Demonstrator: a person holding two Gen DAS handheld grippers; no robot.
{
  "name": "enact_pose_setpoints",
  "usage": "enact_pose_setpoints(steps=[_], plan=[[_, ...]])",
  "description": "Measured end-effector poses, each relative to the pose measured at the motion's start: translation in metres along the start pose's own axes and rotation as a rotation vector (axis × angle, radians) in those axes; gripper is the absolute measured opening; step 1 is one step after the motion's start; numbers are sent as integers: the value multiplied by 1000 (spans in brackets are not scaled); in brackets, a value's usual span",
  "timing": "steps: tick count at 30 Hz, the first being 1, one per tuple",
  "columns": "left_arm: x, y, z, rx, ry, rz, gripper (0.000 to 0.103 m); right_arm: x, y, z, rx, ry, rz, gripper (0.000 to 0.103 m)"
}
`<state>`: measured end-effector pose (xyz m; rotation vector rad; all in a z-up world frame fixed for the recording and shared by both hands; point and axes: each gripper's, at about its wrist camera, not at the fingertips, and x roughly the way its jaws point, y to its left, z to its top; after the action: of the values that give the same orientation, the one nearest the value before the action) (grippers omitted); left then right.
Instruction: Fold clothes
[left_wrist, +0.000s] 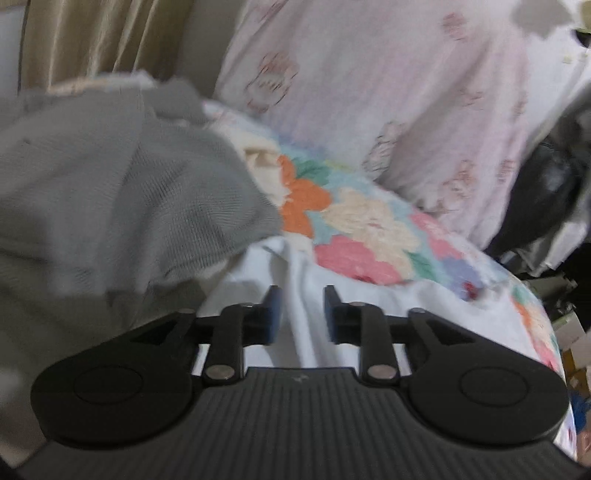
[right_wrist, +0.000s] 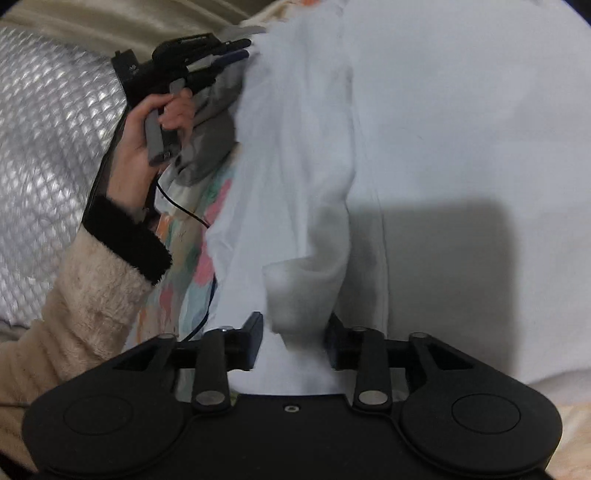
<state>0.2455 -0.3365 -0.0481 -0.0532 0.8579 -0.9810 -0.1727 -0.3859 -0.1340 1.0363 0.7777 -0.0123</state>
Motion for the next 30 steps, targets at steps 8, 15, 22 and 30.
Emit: enact_pose_setpoints(steps=[8, 15, 22, 30], plan=[[-87, -34, -96, 53, 104, -66, 63, -20, -18, -8, 100, -97, -59, 43], [-138, -57, -152, 121, 171, -32, 63, -2, 12, -10, 142, -107, 64, 14], [-193, -30, -199, 5, 157, 20, 63, -14, 14, -22, 228, -146, 247, 20], [-186, -44, -223, 109, 207, 71, 63, -18, 10, -48, 126, -152, -114, 36]])
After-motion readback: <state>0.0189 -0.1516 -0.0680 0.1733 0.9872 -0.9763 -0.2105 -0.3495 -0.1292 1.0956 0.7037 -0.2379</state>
